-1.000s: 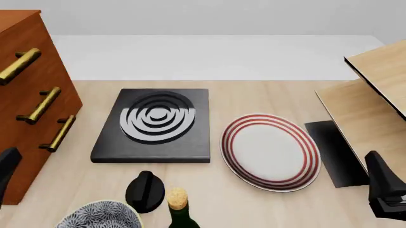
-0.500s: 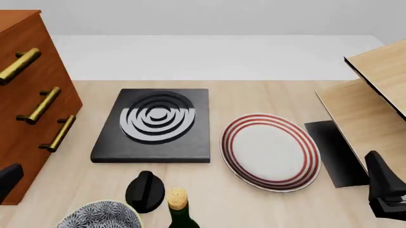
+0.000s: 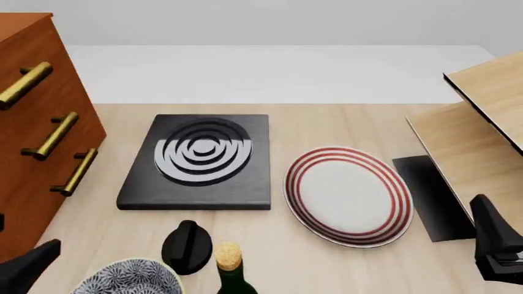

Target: Pick up the akita bowl and put it on the plate.

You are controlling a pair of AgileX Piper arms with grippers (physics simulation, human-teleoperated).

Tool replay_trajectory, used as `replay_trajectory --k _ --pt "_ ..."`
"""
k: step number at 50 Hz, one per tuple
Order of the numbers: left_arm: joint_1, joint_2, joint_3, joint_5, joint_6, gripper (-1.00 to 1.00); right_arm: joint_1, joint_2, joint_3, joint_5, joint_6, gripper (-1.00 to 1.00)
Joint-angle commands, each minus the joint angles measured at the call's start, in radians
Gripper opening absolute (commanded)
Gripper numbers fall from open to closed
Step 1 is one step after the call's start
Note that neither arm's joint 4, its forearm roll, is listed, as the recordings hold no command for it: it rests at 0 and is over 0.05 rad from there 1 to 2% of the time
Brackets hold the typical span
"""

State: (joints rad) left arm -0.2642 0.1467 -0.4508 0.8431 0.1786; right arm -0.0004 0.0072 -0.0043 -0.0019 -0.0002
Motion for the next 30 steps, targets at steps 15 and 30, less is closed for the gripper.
replay_trajectory --k 15,30 --pt "-0.012 -0.07 0.048 0.146 0.031 1.0 0.0 0.0 0.0 0.0 0.0 1.0" --pt "-0.025 -0.091 0.11 0.158 0.004 1.0 0.0 0.0 0.0 0.0 0.0 1.0"
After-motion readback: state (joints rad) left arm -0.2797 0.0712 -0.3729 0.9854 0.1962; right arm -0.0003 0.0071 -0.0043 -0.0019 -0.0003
